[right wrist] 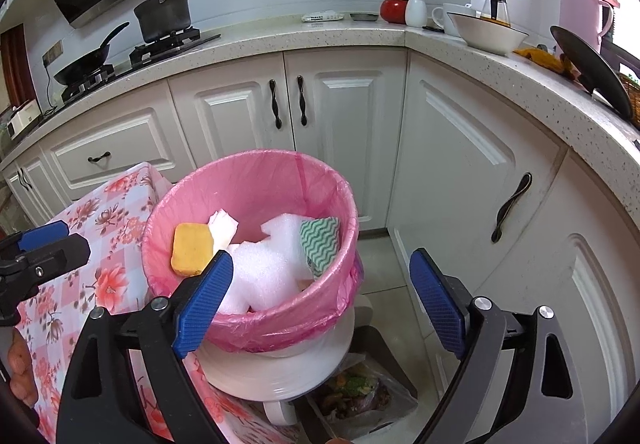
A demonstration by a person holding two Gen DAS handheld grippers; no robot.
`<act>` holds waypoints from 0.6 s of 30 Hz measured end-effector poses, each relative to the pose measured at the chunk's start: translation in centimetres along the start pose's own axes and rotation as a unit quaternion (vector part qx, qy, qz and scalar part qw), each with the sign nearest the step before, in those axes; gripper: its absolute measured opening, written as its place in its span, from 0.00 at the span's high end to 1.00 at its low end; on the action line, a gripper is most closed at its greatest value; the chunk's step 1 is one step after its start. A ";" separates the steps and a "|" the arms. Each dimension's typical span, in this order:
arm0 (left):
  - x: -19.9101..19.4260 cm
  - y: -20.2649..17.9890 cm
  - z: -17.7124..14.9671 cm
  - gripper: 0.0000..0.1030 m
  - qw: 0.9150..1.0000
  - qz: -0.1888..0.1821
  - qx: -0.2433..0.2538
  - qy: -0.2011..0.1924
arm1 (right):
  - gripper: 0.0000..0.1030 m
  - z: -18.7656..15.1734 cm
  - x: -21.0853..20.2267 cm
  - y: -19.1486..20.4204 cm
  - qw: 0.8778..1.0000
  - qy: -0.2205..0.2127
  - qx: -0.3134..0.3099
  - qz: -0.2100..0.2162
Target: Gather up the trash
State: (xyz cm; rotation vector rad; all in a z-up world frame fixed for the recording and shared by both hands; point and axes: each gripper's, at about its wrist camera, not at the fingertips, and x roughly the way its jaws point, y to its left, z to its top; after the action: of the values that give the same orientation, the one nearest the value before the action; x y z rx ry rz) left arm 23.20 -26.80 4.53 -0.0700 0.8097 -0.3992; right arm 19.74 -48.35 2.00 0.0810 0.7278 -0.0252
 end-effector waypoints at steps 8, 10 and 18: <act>0.4 -0.7 -0.1 0.06 1.000 -0.001 0.011 0.000 | 0.18 0.1 0.0 0.1 1.000 -0.001 -0.001 0.004; 0.4 -0.7 -0.1 0.06 1.000 0.000 0.010 0.000 | 0.18 0.1 0.0 0.1 1.000 0.000 0.000 0.004; 0.2 -0.4 -0.1 0.06 1.000 0.001 0.006 -0.002 | 0.18 0.0 0.1 0.3 1.000 0.000 -0.002 0.005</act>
State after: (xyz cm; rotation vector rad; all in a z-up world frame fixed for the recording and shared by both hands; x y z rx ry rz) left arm 23.06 -27.24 4.40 -0.0581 0.8028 -0.4021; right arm 19.86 -48.07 1.95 0.0817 0.7273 -0.0142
